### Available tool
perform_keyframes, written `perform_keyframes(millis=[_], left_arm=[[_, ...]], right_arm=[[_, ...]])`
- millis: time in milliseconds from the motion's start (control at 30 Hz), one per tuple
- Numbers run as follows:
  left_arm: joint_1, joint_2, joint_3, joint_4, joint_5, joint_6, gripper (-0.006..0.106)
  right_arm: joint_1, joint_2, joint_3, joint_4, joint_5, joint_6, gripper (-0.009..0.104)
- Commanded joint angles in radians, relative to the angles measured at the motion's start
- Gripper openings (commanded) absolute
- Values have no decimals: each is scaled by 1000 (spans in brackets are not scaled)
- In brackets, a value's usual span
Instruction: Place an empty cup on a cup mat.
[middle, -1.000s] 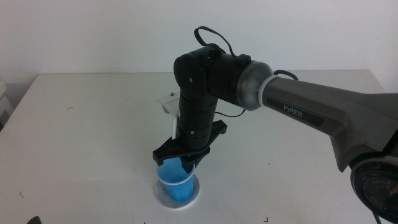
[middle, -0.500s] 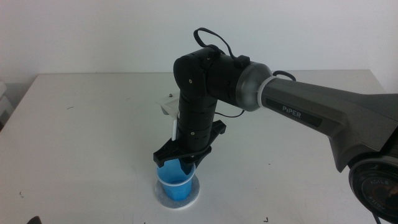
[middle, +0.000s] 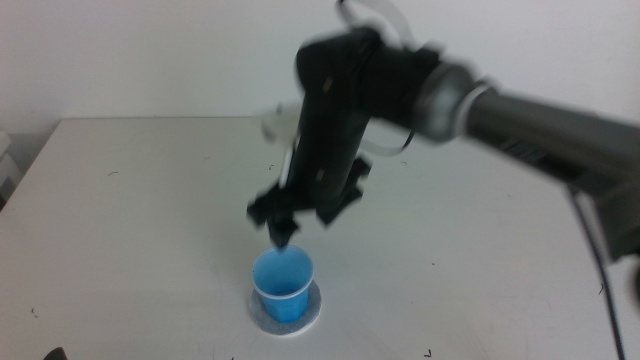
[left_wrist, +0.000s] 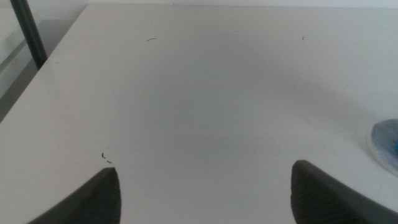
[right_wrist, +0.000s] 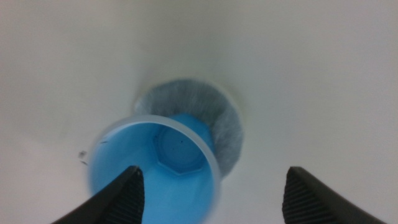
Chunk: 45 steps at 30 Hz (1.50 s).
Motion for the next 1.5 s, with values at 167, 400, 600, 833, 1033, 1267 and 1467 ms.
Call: perform_keyframes(millis=[167,400,600,833,1033,1267,1467], left_arm=[[1,-13,-6,0,-68,-11,105],[1,-13,-6,0,-68,-11,105],[1,-13,-6,0,-68,-11,105],[1,-13,-6,0,-68,-11,105],[1,-13,-6,0,-68,-11,105],[1,-13,-6,0,-68,-11,105],[1,-13,-6,0,-68,-11,105]], right_arm=[[-74,-288,-74,-80,63,-15,58],[-162,-485,-68,-152,64,-1,61],[-279,-700,57,-248,-7,-11,67],[-455,-1032,449,-274,-374,-4,68],[-576,-1222,780,-274,-569,100,72],[-585,-1439,1141,-274,-725,85,81],[-585,-1648,1453,-266,-959,73,84]])
